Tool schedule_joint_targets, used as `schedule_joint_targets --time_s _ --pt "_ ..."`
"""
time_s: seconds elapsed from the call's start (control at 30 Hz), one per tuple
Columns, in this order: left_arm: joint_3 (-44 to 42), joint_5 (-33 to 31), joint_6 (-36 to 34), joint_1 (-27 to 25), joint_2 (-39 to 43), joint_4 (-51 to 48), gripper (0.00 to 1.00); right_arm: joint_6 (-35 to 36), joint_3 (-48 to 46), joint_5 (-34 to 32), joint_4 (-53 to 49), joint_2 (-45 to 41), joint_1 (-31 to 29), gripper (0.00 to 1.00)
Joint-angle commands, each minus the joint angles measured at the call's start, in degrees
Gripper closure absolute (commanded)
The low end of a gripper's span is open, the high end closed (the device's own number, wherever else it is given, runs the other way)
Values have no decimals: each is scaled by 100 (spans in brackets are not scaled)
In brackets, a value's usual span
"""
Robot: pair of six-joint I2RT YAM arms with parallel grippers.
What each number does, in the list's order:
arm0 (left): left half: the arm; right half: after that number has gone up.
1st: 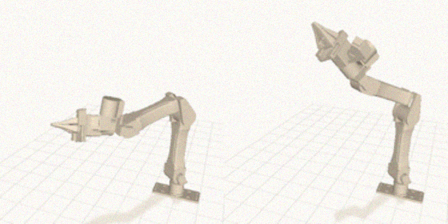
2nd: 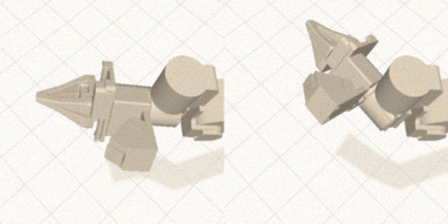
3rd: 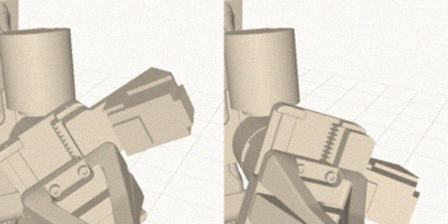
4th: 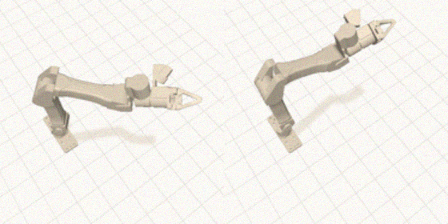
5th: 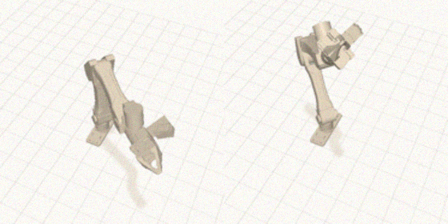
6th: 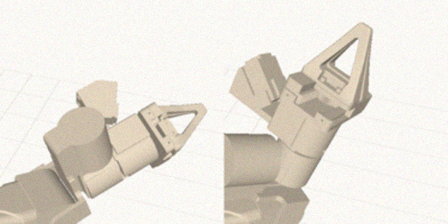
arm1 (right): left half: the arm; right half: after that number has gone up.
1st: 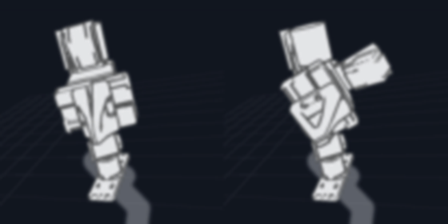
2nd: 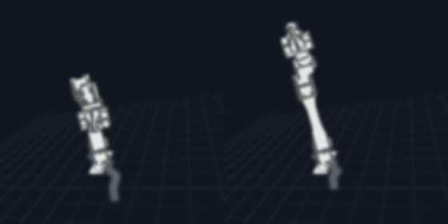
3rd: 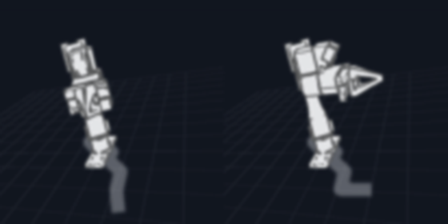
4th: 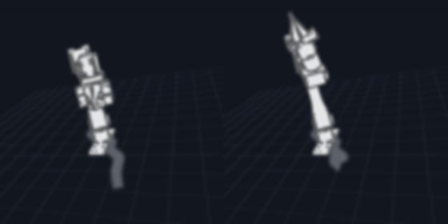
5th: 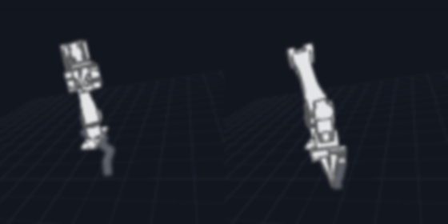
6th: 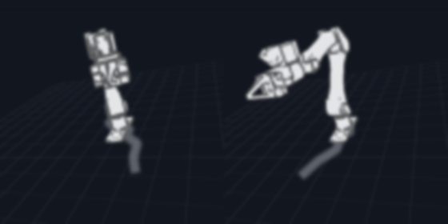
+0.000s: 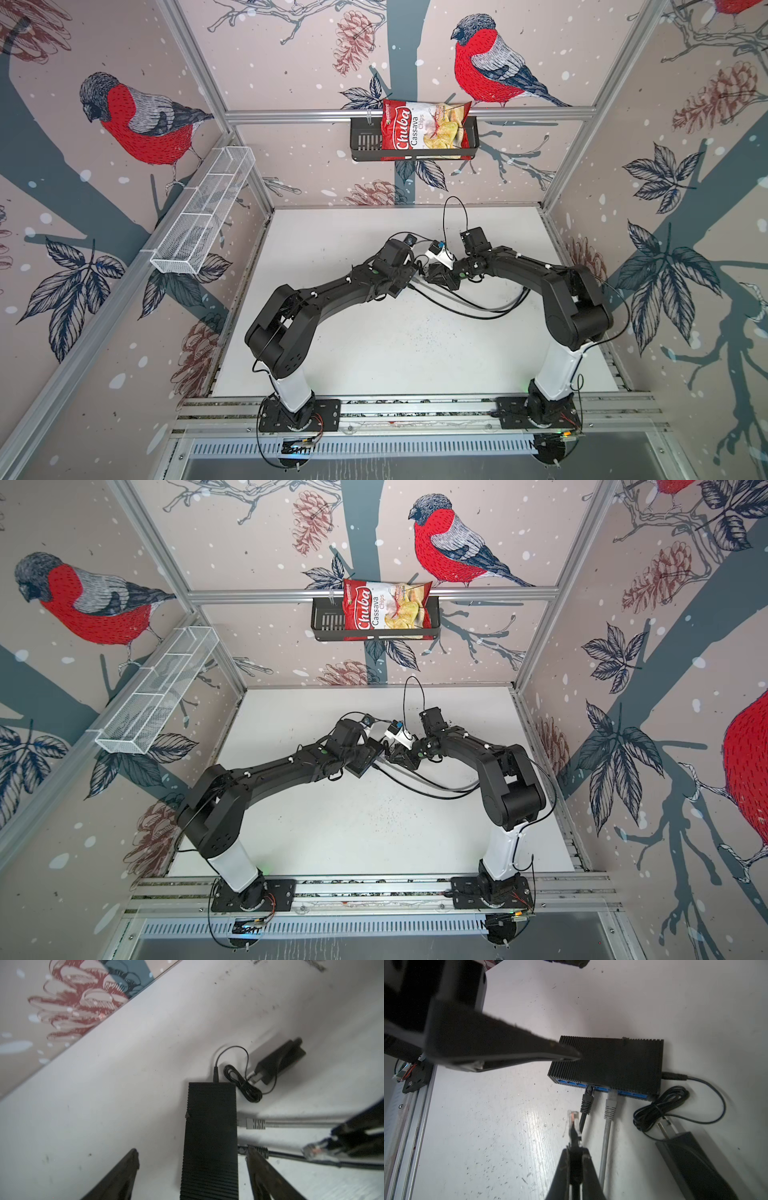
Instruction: Insert the plug into the switch port
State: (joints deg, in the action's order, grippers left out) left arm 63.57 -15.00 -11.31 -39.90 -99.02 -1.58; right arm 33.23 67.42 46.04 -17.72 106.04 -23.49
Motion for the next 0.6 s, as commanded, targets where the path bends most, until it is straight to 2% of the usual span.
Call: schedule_joint_targets --time_s 0.0,0.1,0.3,0.4,0.57 --pt "-117 -85 -1647 -48 -4 538 19 130 93 175 -237 47 10 95" --pt "-465 275 -2325 -79 85 893 19 157 135 203 -319 70 10 95" --pt "-1229 1219 -3213 -71 476 1535 19 153 157 227 -399 73 15 95" --pt "-1490 1476 -3674 -113 522 1873 19 150 169 260 -440 80 17 95" --pt "-1844 1811 -4050 -149 553 2653 20 138 203 355 -531 84 15 95"
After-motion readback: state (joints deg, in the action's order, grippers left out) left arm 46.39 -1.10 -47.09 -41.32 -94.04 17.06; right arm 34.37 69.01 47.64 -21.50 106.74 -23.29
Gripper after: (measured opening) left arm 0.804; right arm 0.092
